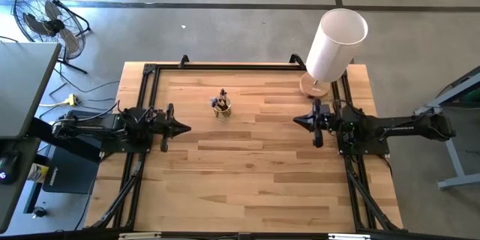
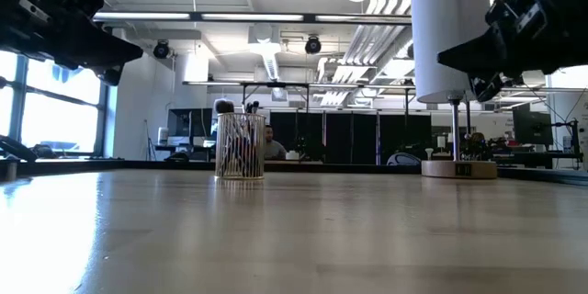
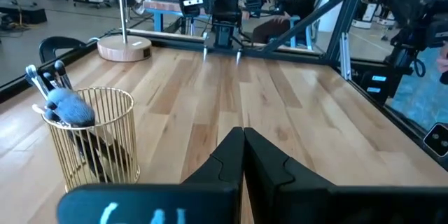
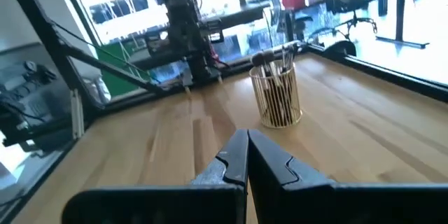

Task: Put items in baskets/containers
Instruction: Return to Home Position

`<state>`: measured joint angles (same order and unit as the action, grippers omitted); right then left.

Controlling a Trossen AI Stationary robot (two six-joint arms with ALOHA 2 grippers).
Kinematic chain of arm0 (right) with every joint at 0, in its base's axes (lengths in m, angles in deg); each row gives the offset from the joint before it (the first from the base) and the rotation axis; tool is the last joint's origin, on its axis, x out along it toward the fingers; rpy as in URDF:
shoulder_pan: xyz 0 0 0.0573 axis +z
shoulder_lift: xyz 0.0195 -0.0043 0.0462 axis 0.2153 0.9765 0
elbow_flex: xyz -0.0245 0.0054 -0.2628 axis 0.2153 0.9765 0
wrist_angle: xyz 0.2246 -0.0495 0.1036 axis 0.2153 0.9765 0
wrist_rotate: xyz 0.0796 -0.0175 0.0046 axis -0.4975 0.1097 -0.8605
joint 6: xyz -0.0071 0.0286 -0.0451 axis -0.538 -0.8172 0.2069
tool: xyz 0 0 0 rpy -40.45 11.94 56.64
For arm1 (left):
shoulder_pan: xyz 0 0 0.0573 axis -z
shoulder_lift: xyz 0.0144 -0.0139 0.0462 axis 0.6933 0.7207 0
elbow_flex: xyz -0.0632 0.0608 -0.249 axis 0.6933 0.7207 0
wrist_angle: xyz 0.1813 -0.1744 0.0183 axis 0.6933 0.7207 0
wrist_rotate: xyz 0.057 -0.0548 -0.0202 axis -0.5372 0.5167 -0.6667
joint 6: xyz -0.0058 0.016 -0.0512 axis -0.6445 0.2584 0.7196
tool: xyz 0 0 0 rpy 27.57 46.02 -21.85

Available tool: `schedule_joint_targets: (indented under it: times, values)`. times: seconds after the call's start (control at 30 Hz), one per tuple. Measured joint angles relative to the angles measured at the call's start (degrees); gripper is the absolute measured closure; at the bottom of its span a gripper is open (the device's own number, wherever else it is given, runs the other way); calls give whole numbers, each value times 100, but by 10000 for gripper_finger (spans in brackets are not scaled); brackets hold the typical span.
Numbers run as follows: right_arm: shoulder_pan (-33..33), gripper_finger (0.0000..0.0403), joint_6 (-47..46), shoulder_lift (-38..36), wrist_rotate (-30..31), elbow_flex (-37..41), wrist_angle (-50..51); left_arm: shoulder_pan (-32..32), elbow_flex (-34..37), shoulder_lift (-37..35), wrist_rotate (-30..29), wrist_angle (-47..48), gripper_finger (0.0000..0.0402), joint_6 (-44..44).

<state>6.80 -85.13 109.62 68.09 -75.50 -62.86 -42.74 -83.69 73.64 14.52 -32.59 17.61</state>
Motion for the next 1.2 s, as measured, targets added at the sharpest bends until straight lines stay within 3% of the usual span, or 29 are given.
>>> schedule_joint_targets:
  times: [0.17,0.33,0.63,1.2]
  values:
    - [180,403,71,-963,47,87,830,0,0,-1,0,2,399,1]
    - [217,403,514,-1549,-23,89,1040,0,0,0,0,4,399,2]
    - [217,402,1522,-1645,-48,89,1036,0,0,0,0,5,399,2]
    - [215,397,1522,-1643,-57,91,1034,0,0,0,-2,8,399,2]
